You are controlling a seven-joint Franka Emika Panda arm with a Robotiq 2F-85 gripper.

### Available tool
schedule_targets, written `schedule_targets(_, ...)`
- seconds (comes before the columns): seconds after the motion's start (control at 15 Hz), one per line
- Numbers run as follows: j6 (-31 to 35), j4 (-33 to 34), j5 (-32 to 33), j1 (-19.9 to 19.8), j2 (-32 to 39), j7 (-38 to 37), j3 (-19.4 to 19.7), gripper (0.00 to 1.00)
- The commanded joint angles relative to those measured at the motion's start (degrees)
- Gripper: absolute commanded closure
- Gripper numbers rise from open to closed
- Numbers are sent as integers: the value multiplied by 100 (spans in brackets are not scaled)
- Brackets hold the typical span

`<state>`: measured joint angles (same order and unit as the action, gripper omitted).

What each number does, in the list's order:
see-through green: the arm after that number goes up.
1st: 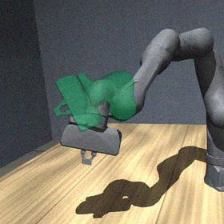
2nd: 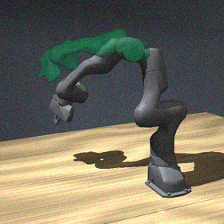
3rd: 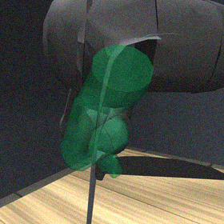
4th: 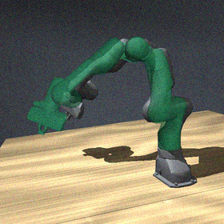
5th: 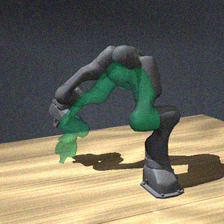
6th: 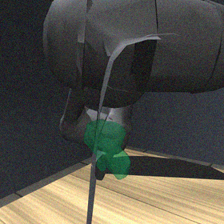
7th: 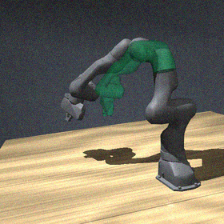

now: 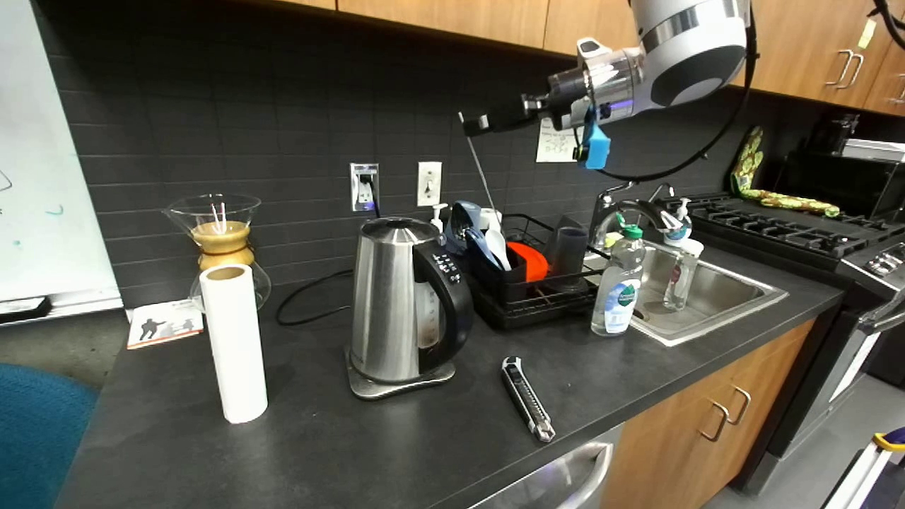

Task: Put the knife on the dish rack

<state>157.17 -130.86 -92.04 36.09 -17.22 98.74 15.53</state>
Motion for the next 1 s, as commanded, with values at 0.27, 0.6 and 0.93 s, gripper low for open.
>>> schedule_targets(0.27, -123, 231, -521, -48, 277, 1000, 201, 95)
schedule_targets(0.6, -245, 279, -720, -45, 444, 1403, 366, 95)
schedule_targets(0.93, -382, 304, -790, -30, 635, 1627, 452, 95)
